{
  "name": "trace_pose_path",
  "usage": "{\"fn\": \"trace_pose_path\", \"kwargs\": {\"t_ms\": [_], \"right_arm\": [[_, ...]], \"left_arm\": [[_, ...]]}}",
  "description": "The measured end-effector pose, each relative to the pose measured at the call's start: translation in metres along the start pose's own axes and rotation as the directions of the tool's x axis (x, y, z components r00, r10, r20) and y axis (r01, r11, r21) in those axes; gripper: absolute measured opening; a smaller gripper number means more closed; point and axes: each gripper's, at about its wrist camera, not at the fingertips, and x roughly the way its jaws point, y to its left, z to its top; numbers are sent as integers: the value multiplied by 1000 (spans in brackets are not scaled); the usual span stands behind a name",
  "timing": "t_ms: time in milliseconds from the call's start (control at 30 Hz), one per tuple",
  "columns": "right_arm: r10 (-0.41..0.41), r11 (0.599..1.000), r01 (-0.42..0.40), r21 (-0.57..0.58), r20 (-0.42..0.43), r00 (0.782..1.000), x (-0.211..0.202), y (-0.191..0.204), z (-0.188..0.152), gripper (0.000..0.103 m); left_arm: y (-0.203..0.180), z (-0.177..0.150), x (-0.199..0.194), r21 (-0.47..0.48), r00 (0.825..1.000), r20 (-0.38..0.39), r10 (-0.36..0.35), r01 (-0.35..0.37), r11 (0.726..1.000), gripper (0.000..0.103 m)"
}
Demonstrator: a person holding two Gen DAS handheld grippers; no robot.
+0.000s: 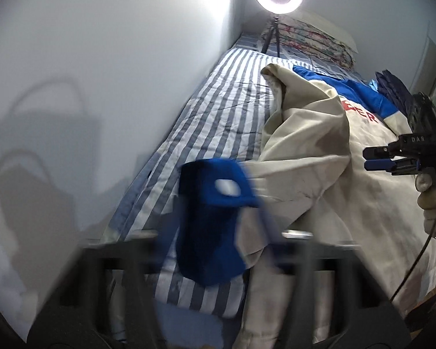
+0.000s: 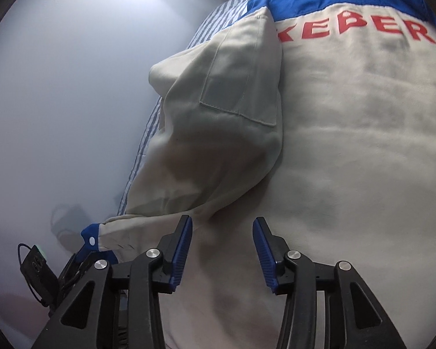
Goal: Fold large clothes
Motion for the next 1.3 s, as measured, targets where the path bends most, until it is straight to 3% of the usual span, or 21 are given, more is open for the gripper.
{"fn": "trace_pose_path", "kwargs": {"t_ms": [33, 367, 400, 433, 500, 667, 767, 800, 833, 867, 900, 933, 1000, 1133, 1233, 1300], "right_arm": [[4, 1000, -4, 7, 0, 1000, 2, 0, 2, 47], [5, 999, -4, 36, -22, 1000, 22, 6, 13, 46], [5, 1000, -4, 25, -32, 999, 25, 8, 13, 44], [12, 1000, -11, 11, -40, 999, 29, 12, 14, 25], [11, 1000, -12, -27, -43, 999, 26, 19, 12, 3], [17, 995, -20, -99, -27, 999, -2, 30, 2, 0], [-133, 978, 122, -167, -62, 989, -6, 16, -10, 0], [-172, 970, 155, -188, -75, 982, -6, 12, -13, 1], [-188, 967, 169, -192, -87, 978, -6, 10, -16, 2], [-180, 969, 162, -186, -87, 980, -10, 9, -18, 4], [-168, 972, 152, -179, -80, 983, -13, 7, -18, 10], [-154, 976, 141, -164, -69, 986, -20, 5, -19, 24], [-105, 987, 100, -126, -36, 994, -31, 0, -21, 42], [-49, 992, 41, -121, -61, 997, -29, 4, -35, 45], [-43, 991, 29, -134, -101, 994, -13, 11, -54, 49], [-11, 993, -5, -120, -132, 991, -5, 17, -66, 49]], "left_arm": [[-3, 1, 1, 15, 1000, 4, -2, 2, 1000, 5], [-32, -26, -75, 81, 987, 114, -110, 101, 992, 0], [-37, -32, -83, 99, 987, 117, -114, 103, 990, 0], [-44, -40, -93, 116, 984, 117, -133, 119, 986, 0], [-57, -59, -112, 152, 983, 111, -146, 128, 980, 0], [-83, -104, -133, 239, 987, 60, -150, 131, 962, 0], [-88, -123, -138, 229, 983, -6, -183, 179, 957, 2], [-88, -127, -142, 216, 980, -14, -200, 198, 956, 5], [-85, -129, -145, 203, 979, -9, -204, 201, 958, 19], [-79, -129, -148, 176, 979, 4, -203, 199, 964, 40], [-72, -127, -149, 140, 979, 21, -201, 196, 971, 49], [-61, -122, -147, 90, 980, 35, -197, 194, 977, 56], [-43, -112, -135, -8, 977, 31, -209, 209, 978, 56], [-6, -95, -90, -217, 965, -27, -259, 247, 944, 56], [6, -91, -62, -291, 961, -65, -270, 240, 926, 56], [9, -92, -50, -329, 946, -84, -312, 270, 905, 37]]}}
